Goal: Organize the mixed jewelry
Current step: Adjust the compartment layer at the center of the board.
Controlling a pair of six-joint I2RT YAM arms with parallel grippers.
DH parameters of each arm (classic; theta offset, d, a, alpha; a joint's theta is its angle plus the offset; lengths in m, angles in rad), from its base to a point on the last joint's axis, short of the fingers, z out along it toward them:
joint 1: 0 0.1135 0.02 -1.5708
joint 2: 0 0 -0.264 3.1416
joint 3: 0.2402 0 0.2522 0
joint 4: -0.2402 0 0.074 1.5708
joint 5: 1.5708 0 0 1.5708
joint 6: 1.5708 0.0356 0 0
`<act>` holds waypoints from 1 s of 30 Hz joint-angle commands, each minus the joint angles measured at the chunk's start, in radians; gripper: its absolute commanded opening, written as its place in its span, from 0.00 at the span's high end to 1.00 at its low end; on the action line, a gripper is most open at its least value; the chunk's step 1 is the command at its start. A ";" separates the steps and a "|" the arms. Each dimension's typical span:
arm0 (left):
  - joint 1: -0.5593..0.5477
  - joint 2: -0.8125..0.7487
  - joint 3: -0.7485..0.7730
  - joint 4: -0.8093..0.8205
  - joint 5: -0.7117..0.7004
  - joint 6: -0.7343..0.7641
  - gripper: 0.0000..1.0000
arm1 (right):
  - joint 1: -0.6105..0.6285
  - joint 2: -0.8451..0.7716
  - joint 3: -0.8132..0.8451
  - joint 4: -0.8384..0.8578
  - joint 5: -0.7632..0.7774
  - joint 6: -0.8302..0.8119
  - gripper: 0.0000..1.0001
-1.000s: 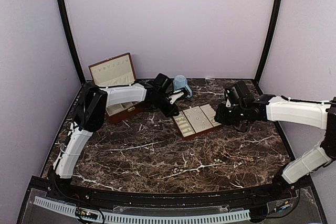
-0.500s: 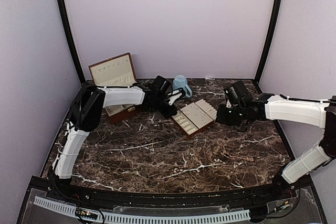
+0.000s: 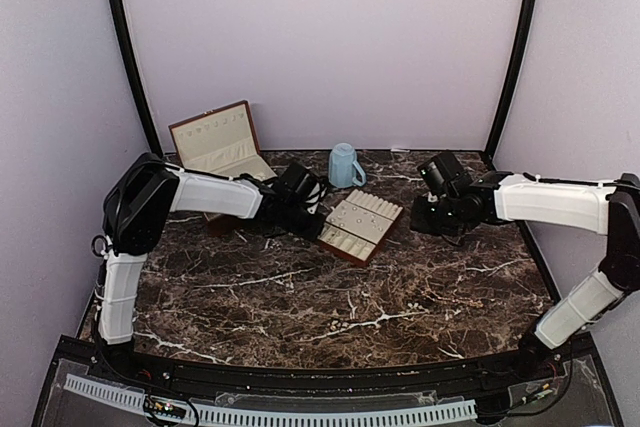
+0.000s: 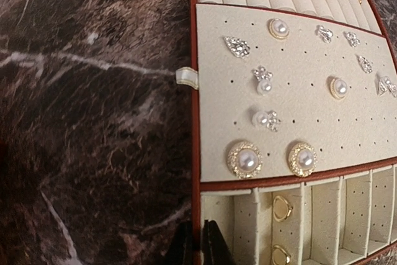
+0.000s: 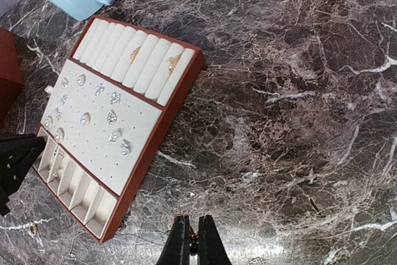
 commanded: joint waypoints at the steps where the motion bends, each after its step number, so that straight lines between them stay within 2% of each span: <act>1: -0.033 -0.082 -0.091 -0.024 -0.084 -0.236 1.00 | 0.016 0.023 0.037 -0.005 0.042 -0.008 1.00; 8: -0.096 -0.095 -0.143 -0.005 -0.226 -0.389 1.00 | 0.035 0.041 0.047 0.015 0.037 -0.008 1.00; 15: -0.118 -0.103 -0.133 -0.024 -0.316 -0.434 0.99 | 0.049 0.033 0.032 0.022 0.043 0.001 1.00; 18: -0.122 -0.103 -0.131 -0.025 -0.304 -0.436 0.93 | 0.053 0.035 0.032 0.028 0.054 0.002 1.00; 25: -0.131 -0.108 -0.130 -0.029 -0.263 -0.440 0.68 | 0.076 0.069 0.083 0.002 0.095 -0.020 1.00; 30: -0.138 -0.152 -0.161 -0.017 -0.261 -0.444 0.61 | 0.076 0.111 0.135 -0.024 0.109 -0.048 1.00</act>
